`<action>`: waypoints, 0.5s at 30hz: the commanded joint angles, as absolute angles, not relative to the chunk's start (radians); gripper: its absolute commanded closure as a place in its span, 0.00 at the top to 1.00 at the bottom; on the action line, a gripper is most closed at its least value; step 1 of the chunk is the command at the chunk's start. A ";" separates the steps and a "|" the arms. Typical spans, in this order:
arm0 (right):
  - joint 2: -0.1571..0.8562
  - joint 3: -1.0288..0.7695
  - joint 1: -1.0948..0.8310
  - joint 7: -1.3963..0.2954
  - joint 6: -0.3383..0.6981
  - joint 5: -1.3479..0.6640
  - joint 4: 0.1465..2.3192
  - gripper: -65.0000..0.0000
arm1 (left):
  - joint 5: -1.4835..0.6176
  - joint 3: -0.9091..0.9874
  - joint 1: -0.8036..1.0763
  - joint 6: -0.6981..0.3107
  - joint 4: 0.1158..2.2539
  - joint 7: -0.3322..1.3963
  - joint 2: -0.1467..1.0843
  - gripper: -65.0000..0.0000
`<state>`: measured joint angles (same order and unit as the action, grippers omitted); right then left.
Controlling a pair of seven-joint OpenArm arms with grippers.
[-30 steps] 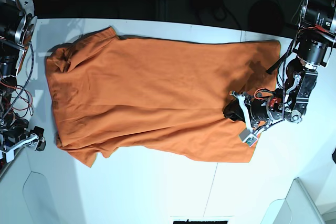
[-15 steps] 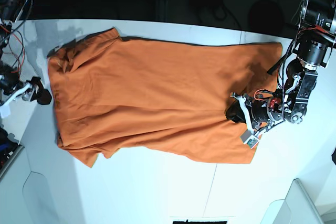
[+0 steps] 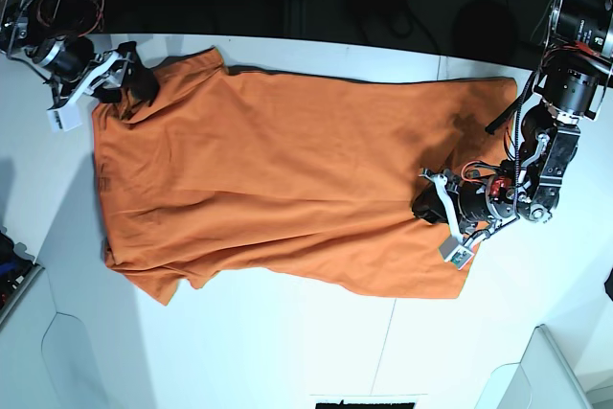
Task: Layout the t-shirt on the table in an organized manner, then fold the t-shirt properly
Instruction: 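Release with the right gripper and grasp the shirt's collar corner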
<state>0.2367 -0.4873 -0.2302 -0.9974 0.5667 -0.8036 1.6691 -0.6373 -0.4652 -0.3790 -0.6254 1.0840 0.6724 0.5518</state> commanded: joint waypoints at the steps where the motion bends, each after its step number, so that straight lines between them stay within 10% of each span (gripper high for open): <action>1: 0.227 -0.478 -0.229 -0.972 0.575 -0.822 1.685 0.70 | -0.603 -0.469 -0.382 -0.618 1.082 0.730 0.564 0.31; 10: 0.140 -0.389 -0.225 -0.839 0.545 -0.676 1.685 0.66 | -0.603 -0.469 -0.382 -0.622 1.081 0.739 0.563 0.35; 15: 0.130 -0.384 -0.224 -0.793 0.534 -0.605 1.685 0.17 | -0.626 -0.469 -0.382 -0.622 1.081 0.737 0.562 0.35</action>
